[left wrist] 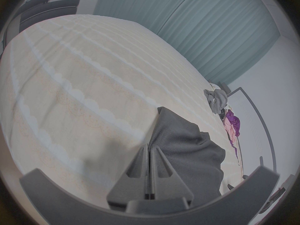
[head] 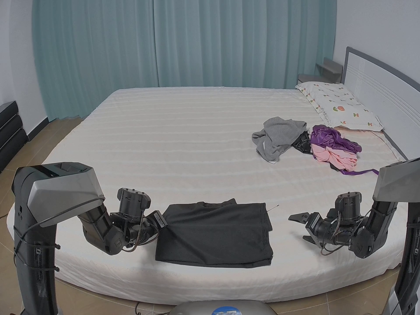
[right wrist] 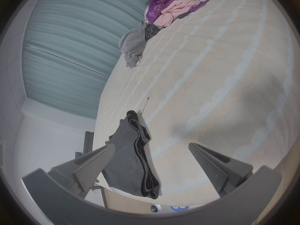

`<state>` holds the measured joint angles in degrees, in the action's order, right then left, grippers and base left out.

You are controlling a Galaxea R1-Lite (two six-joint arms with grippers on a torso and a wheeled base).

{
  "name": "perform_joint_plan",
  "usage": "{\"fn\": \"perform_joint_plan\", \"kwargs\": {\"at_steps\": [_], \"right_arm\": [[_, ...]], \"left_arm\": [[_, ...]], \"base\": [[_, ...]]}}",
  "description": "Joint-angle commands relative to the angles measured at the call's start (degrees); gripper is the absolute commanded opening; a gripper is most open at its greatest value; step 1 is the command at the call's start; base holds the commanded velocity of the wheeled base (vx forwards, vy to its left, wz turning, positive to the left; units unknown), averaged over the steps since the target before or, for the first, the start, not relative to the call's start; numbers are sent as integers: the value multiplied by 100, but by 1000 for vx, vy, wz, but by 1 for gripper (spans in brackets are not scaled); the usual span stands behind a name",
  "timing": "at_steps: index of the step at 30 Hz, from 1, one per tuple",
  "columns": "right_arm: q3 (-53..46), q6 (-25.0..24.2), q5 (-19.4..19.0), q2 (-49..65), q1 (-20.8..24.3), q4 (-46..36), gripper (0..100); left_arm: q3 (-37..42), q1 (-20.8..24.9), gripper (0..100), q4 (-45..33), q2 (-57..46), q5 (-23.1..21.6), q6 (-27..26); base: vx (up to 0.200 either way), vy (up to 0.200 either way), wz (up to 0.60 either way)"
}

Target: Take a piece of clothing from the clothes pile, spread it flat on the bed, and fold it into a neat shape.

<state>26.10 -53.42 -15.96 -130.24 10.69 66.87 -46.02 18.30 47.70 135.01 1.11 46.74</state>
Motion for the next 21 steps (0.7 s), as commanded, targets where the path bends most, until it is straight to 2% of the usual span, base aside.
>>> {"fn": "perform_joint_plan", "kwargs": {"at_steps": [1,21], "right_arm": [[0,-2,-4,-19,3,11,100],[0,-2,-4,-36,3,11,100]], "left_arm": [[14,-2,0,2,-10,-5,11],[199,33,0,-42,-71,12,19]], "base": [[0,200,0],[0,200,0]]}}
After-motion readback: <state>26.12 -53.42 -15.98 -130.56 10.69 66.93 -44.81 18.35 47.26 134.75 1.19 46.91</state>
